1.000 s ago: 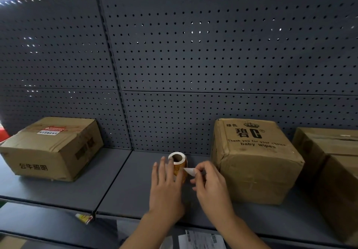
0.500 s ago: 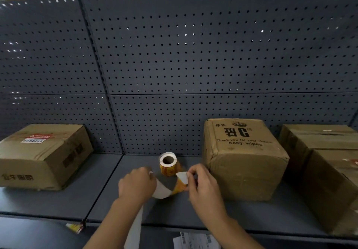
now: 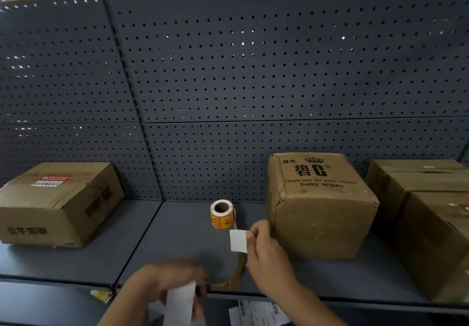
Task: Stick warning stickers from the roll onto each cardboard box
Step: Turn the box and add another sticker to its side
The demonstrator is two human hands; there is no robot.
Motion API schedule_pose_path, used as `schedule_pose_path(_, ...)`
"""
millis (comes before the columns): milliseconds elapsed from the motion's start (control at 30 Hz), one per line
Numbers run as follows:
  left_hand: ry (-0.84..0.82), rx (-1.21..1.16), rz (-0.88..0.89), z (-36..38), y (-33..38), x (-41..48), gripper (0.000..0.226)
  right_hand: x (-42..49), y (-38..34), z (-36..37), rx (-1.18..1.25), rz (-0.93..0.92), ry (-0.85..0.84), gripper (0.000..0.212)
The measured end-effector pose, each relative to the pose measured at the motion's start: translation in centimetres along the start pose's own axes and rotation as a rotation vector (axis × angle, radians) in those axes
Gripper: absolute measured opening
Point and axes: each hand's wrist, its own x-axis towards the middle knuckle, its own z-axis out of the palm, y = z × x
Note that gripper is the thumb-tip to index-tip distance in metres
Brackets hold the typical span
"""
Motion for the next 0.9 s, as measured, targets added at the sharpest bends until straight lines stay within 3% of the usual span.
schedule_pose_path(167,0.028,0.399,-0.008,0.7,0.9,-1.1,0.049,-0.2,-0.2,-0.2,-0.02,-0.027,-0.013,0.012)
schedule_pose_path(300,0.162,0.442,0.03,1.5,1.7,-0.7,0.04,-0.2,0.0,-0.3,0.013,-0.048,0.024,0.013)
schedule_pose_path(400,0.356,0.472,0.111,2.0,2.0,0.0,0.028,-0.1,0.1,-0.6,0.047,-0.071,0.056,0.013)
schedule_pose_path(500,0.675,0.491,0.161,2.6,2.4,0.0,0.022,-0.1,-0.1,-1.5,0.101,-0.102,0.079,0.012)
schedule_pose_path(567,0.795,0.362,0.256,2.9,3.4,-0.4,0.021,0.0,-0.5,-2.0,0.149,-0.124,0.106,0.011)
schedule_pose_path(733,0.806,-0.087,0.52,3.7,6.6,-1.3,0.024,0.5,-1.0,-2.9,0.251,-0.167,0.193,0.013)
schedule_pose_path(900,0.672,-0.658,0.678,5.4,9.3,-2.5,0.016,1.1,-1.4,-3.0,0.264,-0.21,0.359,0.009)
